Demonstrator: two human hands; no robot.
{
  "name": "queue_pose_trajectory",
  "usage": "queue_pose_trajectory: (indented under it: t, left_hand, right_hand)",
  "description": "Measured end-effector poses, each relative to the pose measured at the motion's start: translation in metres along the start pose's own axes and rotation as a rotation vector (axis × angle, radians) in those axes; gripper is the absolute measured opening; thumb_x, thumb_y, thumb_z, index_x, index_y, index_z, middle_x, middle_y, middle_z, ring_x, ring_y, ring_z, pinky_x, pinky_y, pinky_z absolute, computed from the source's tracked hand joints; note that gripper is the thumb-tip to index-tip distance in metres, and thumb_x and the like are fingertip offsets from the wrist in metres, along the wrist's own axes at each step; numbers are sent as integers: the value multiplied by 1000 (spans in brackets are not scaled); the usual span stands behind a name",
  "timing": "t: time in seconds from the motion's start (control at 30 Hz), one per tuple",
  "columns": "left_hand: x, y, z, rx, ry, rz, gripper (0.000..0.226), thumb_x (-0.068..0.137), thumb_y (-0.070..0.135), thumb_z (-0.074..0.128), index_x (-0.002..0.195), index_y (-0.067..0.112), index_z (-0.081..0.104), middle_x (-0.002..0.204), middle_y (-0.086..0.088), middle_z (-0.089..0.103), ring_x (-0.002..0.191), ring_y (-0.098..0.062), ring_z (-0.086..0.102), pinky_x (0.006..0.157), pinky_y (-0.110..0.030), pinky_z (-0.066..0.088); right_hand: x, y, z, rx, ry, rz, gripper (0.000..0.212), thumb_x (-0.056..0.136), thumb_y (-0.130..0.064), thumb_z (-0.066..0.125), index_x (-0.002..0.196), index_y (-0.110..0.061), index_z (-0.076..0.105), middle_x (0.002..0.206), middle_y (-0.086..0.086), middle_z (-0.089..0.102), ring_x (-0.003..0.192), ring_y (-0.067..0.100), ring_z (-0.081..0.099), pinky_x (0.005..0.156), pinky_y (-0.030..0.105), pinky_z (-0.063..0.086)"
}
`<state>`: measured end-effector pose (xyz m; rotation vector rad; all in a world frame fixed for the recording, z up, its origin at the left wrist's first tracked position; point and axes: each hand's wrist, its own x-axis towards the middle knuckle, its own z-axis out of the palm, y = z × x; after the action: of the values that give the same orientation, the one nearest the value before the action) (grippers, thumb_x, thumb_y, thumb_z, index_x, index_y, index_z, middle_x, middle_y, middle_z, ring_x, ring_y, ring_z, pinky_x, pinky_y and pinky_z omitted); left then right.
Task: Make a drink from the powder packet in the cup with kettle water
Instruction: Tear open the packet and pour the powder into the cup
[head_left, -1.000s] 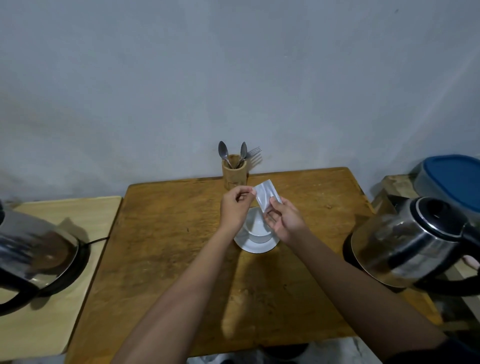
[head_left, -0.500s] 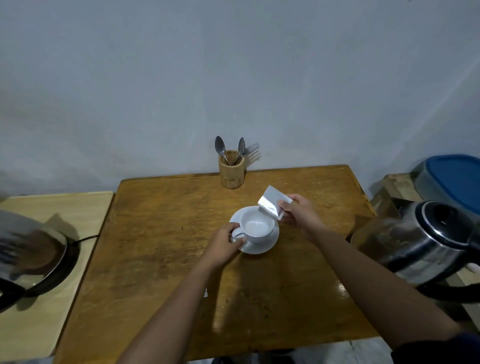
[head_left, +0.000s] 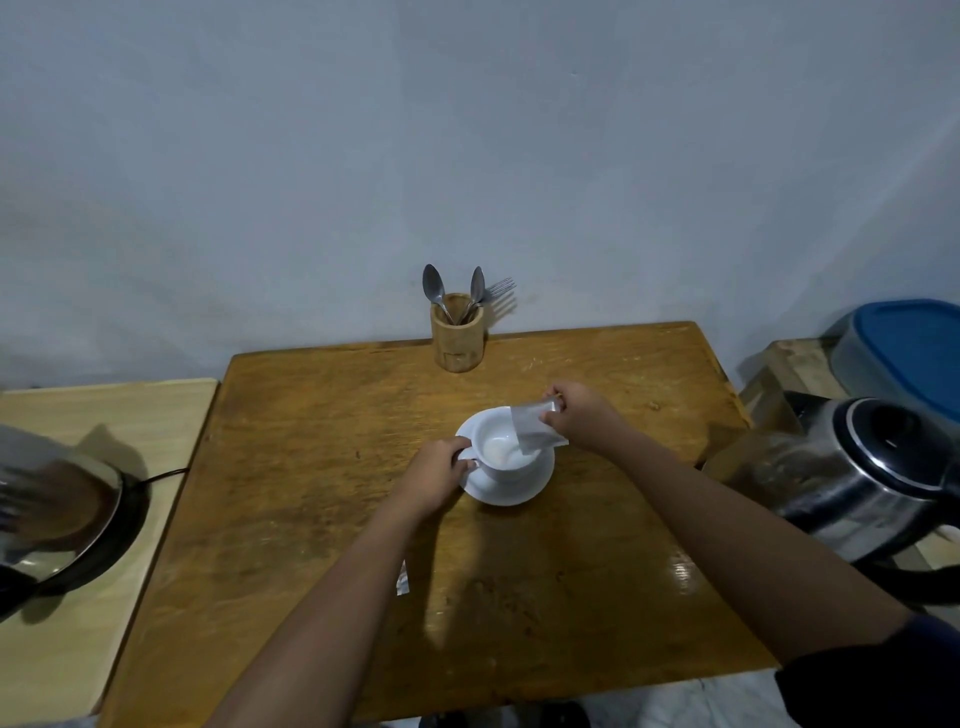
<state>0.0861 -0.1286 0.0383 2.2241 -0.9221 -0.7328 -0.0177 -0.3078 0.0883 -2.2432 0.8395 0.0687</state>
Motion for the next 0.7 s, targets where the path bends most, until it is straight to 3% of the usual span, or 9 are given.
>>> queue_pose_trajectory:
  t: [0.13,0.27,0.47,0.6,0.7]
  left_hand:
    - [0,1,-2,-4,-21,4,23,88,13,57,110,8,64,101,-19,68,95,-33,60,82,-41,49]
    - [-2,1,-2,-3,-21,-9,30,88,15,58,117,8,61,106,-16,68,95,-29,60,82,-38,48]
    - [-2,2,-2,-19,-17,-16,28,88,13,58,116,7,62,102,-13,67,87,-21,56,74,-29,40]
    - [-3,1,-1,-24,-7,-9,28,88,13,58,115,5,62,97,-12,66,83,-19,54,72,-28,37]
    - [-3,3,-1,-37,-3,-13,29,88,11,58,116,6,62,104,-16,68,87,-22,55,74,-30,40]
  right_hand:
    - [4,-17,-2,-224,-69,-95,10,85,-8,47,90,-16,49,81,5,49,78,25,48,49,26,29]
    - [4,-33,1,-454,-106,-166,25,86,-10,47,110,-12,54,103,11,61,89,27,56,62,31,38]
    - [-3,-44,4,-821,-152,-355,26,91,-13,45,116,-17,49,105,9,63,77,21,46,63,32,34]
    - [-6,-47,3,-877,-183,-392,31,90,-9,46,120,-13,51,108,10,62,90,25,59,64,32,36]
    - [-7,-49,2,-841,-201,-372,31,90,-6,47,119,-9,55,111,13,61,96,27,59,66,31,38]
